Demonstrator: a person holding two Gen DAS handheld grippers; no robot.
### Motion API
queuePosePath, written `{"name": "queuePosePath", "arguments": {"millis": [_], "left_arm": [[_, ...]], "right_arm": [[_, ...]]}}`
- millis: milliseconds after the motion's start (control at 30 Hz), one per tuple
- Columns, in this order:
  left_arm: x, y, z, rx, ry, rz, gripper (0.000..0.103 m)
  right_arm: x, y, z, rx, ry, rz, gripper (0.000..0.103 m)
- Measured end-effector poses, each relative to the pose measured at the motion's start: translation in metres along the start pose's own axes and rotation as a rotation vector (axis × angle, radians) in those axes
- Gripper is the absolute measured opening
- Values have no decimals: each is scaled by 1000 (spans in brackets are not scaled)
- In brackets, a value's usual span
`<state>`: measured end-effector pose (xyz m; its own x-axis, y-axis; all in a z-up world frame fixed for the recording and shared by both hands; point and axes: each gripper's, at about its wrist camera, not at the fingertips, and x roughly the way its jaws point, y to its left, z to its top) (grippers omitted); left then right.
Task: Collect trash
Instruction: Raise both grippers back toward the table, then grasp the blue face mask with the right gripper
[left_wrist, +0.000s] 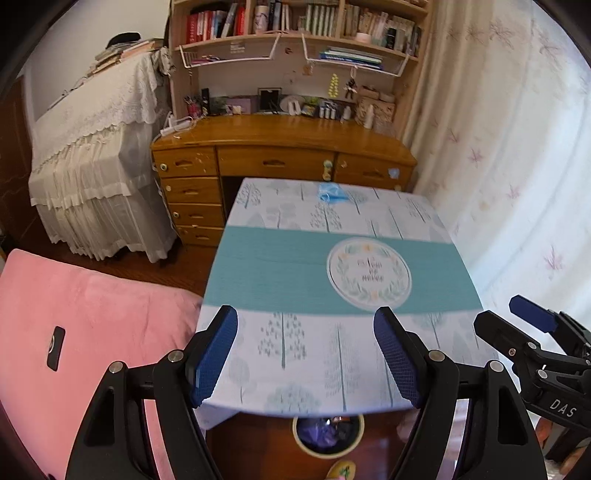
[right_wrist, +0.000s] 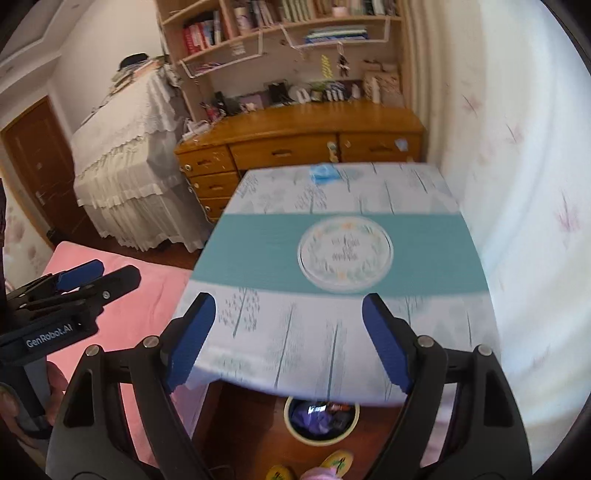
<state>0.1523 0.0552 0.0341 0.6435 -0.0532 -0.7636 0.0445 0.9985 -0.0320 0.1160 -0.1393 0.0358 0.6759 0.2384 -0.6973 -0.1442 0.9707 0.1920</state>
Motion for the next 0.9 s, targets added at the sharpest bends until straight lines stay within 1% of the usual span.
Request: {"name": "queuePosePath", "arguments": {"millis": [167, 267, 333, 433, 533, 633, 700, 733, 767, 867, 900], "left_arm": [[23, -7, 30, -36, -7, 46, 78], [40, -7, 43, -44, 7, 77, 78], [54, -5, 50, -37, 25, 90, 78], [76, 3, 59, -19, 47, 103, 78], [107, 18, 78, -9, 62, 107, 78], [145, 38, 103, 4, 73, 99, 78], [180, 48, 127, 23, 109, 76, 78], [202, 55, 142, 35, 126, 51, 77], [220, 59, 153, 45, 133, 37, 77], [278, 74, 189, 81, 147, 28, 77], [303, 79, 201, 92, 154, 33, 77]], "right_arm": [[30, -8, 40, -53, 8, 47, 80], [55, -14, 58, -80, 20, 61, 80], [73, -16, 65, -75, 36, 67, 80], [101, -19, 75, -59, 60, 76, 80], [135, -17, 87, -49, 88, 63, 80], [176, -13, 102, -35, 124, 36, 80], [207, -14, 117, -22, 132, 12, 80], [221, -14, 123, -15, 139, -4, 80], [243, -16, 133, 2, 159, -21, 80], [296, -22, 159, 65, 207, -36, 80], [321, -26, 171, 94, 225, -43, 80]]}}
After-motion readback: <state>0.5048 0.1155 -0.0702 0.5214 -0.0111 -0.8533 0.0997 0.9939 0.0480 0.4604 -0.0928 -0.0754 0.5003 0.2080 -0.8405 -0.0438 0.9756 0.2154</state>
